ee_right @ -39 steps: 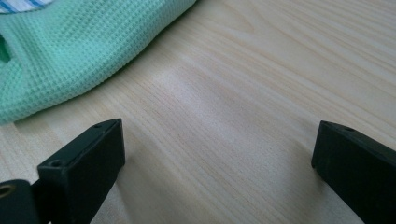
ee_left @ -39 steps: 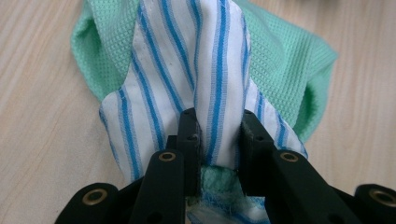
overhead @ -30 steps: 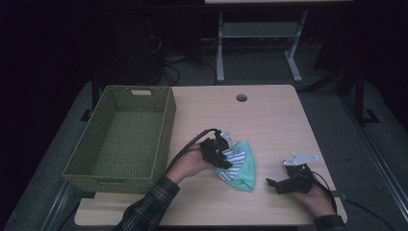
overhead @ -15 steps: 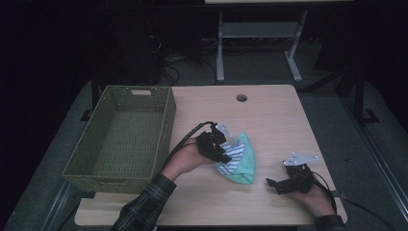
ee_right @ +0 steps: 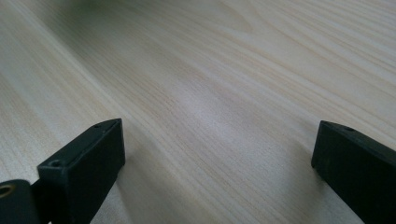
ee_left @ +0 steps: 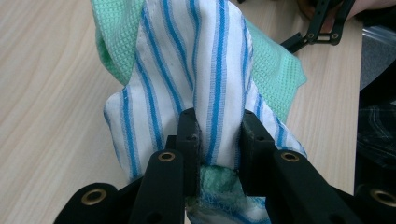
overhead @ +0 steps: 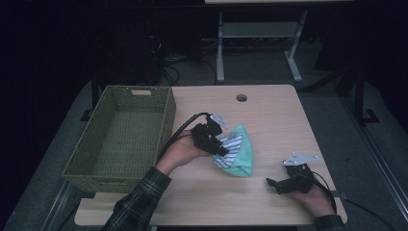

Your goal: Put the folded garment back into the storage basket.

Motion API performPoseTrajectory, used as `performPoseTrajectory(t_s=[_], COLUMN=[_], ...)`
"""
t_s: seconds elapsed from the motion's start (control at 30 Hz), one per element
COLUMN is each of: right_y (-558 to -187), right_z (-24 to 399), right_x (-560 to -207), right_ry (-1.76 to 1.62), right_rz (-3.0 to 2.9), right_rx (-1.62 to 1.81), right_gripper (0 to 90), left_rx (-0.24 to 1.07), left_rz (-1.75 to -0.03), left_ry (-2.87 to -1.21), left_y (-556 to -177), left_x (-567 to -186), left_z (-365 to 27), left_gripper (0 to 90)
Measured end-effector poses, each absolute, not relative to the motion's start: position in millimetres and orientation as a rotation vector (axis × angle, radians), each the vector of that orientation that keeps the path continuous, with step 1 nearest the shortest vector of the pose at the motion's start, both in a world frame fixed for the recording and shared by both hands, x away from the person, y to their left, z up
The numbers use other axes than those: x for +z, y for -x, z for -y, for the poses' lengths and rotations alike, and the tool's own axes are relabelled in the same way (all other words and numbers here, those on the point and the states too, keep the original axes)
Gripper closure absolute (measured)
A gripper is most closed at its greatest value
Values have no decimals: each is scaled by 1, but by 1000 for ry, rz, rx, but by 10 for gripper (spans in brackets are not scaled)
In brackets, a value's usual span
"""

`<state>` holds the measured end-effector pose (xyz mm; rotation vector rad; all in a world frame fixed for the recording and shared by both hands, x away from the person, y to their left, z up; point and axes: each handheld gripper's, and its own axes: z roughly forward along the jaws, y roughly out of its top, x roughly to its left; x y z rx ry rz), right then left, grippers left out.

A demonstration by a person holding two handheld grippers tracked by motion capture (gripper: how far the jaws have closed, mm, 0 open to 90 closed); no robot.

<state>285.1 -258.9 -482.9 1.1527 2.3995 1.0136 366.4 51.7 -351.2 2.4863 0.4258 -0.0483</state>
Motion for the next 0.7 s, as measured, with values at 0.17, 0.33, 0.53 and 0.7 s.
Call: performPoseTrajectory(t_s=[0.17, 0.33, 0.53, 0.7], right_y=[-285, -286, -285, -285], right_z=[259, 259, 259, 259], right_x=[-483, -483, -483, -483], right_ry=[-1150, -1154, -1162, -1169], right_rz=[-2396, -2393, -2390, -2390], right_rx=[1012, 1012, 1016, 1015], right_gripper=[23, 24, 24, 24], left_rx=[-31, -13, 7, 33], left_rz=[-430, -451, -466, -478], left_ry=[-2477, -2466, -2462, -2461], left_y=[-366, -366, -366, -367], left_x=[-344, -336, -328, -319], left_z=[-56, -61, -69, -78], left_gripper=[727, 728, 727, 727])
